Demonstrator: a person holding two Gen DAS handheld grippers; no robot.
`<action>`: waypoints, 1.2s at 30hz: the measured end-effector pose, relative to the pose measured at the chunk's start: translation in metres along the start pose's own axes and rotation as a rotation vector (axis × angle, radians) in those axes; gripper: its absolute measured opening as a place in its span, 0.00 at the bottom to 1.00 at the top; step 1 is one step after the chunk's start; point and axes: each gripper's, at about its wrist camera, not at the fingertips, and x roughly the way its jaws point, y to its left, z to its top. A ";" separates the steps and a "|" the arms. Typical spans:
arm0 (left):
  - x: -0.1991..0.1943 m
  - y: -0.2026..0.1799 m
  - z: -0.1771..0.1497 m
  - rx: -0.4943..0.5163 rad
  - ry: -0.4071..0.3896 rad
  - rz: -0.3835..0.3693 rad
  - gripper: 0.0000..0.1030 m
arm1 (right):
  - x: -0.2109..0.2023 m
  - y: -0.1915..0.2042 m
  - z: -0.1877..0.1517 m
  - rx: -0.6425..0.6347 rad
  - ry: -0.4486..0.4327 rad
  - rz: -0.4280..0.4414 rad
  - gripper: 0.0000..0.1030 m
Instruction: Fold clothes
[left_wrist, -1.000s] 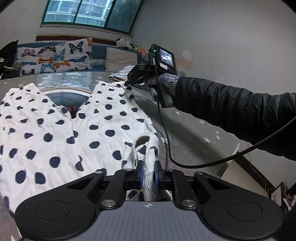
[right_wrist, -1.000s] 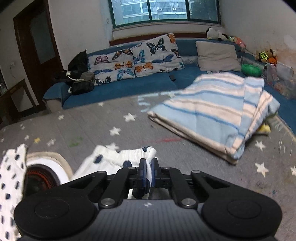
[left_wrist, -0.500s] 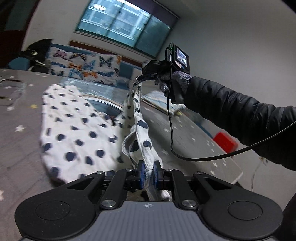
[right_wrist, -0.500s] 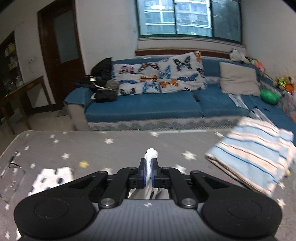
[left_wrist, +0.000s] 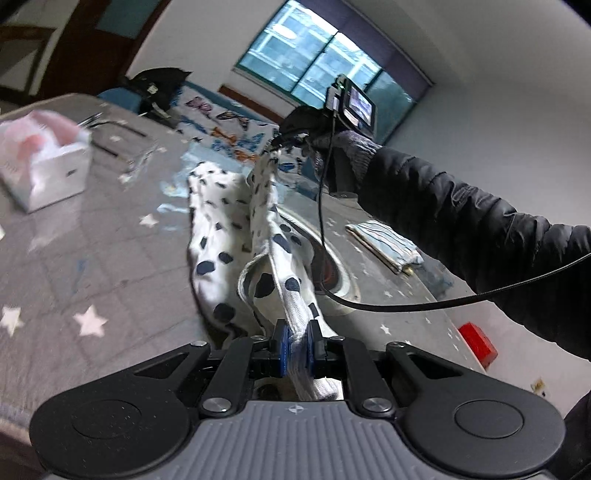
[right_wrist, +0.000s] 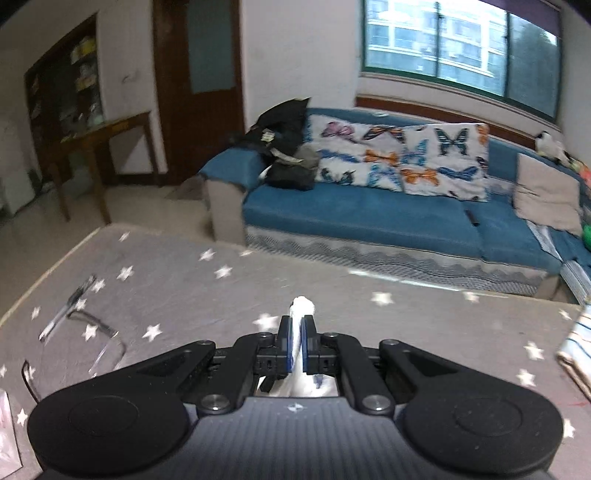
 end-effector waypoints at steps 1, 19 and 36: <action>-0.001 0.003 -0.002 -0.016 0.004 0.004 0.11 | 0.007 0.011 -0.002 -0.015 0.009 0.004 0.04; -0.002 0.011 -0.017 -0.087 0.047 0.046 0.11 | 0.024 0.040 -0.031 -0.144 0.177 0.200 0.10; -0.009 0.003 -0.012 -0.041 0.044 0.069 0.17 | -0.001 0.069 -0.049 -0.222 0.220 0.324 0.17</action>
